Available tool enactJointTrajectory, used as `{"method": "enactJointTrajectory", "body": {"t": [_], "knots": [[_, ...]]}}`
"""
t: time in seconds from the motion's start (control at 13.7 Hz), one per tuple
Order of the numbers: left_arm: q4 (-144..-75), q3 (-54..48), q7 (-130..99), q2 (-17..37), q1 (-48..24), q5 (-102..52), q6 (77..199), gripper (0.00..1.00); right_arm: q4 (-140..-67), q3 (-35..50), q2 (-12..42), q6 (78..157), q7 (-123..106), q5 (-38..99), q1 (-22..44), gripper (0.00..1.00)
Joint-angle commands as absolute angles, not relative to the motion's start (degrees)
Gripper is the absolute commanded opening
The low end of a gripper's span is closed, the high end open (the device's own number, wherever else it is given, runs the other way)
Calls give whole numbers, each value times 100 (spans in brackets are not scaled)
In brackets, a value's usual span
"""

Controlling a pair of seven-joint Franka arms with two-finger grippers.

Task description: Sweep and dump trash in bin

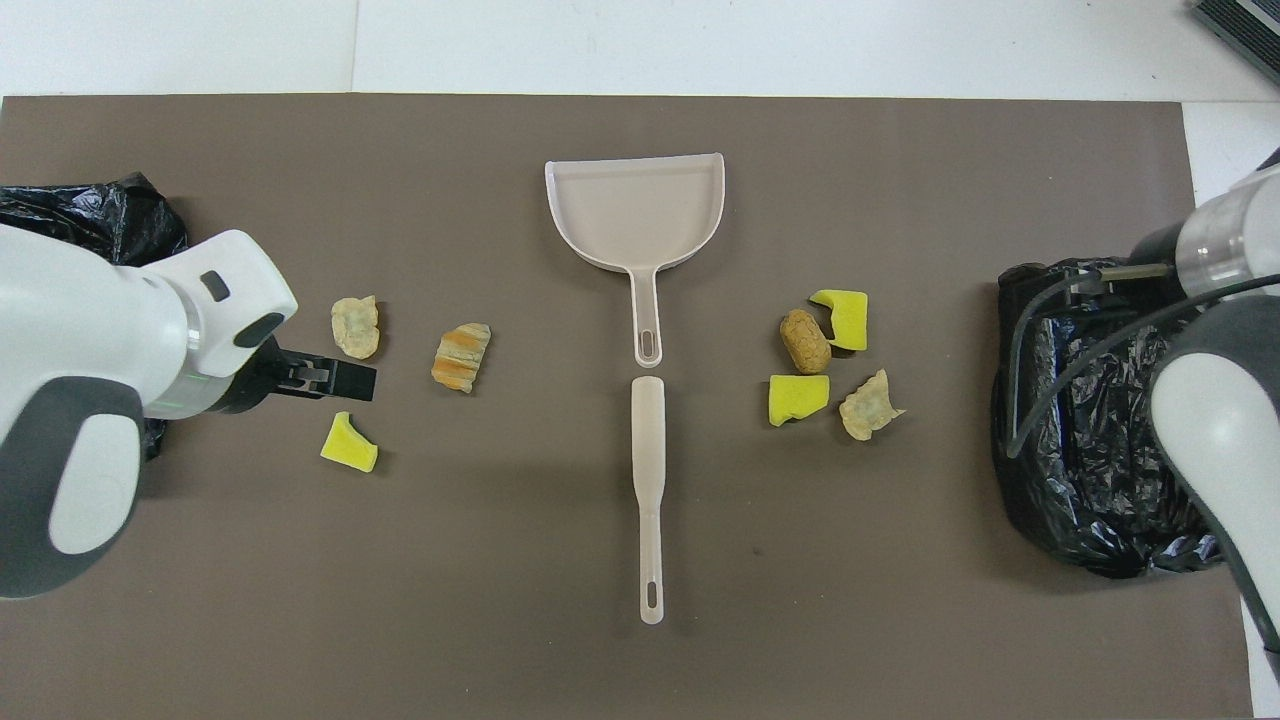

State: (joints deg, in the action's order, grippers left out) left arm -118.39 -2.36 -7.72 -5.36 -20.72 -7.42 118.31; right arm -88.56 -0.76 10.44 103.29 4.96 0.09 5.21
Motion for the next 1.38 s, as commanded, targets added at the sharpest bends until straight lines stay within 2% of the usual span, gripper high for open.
{"method": "enactJointTrajectory", "body": {"t": [0.0, 0.15, 0.36, 0.66, 1.09, 1.31], "knots": [[-12234, -141, -932, -380, -2731, -782, 12461, 100, -7563, 113, 2114, 10274, 1289, 79, 764, 100], [-12339, -141, -958, -45, -3171, -782, 12874, 100, -7181, 482, 2670, 10606, 1790, 70, 861, 100], [-12708, -132, -1185, 17, -3698, -773, 13411, 100, -7137, 597, 3110, 10862, 2178, 62, 1326, 100], [-12919, -132, -2265, 158, -4498, -694, 13833, 100, -6970, 772, 3646, 11276, 2496, 70, 1564, 100], [-13069, -132, -3145, 167, -5045, -598, 14132, 100, -7031, 923, 3937, 11425, 2654, 70, 2012, 100], [-13061, -132, -3155, 403, -5150, -571, 14211, 97, -7093, 975, 3929, 11435, 2645, 114, 2013, 100]]}}
